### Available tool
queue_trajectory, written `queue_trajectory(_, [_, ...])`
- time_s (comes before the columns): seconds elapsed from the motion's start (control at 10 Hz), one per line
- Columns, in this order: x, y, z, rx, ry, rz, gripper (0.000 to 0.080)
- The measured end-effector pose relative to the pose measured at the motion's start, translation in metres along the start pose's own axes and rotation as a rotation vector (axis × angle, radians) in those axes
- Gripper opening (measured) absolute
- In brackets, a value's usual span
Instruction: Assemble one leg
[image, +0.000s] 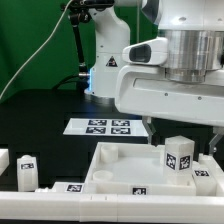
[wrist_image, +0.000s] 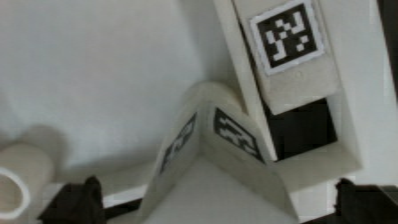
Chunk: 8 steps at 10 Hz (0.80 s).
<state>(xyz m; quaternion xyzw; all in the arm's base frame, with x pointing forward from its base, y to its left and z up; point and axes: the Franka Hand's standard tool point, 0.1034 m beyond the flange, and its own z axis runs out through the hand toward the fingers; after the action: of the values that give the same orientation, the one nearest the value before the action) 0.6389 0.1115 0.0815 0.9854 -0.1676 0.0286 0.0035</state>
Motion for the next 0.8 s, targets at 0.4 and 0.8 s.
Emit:
queue_trajectory(0.4, [-0.0020,-0.0002,-0.0005,-0.001,0.004,-0.418,0.0649])
queue_trajectory(0.8, [-0.0016,0.0016,-0.0001,-0.017,0.006,-0.607,0.0649])
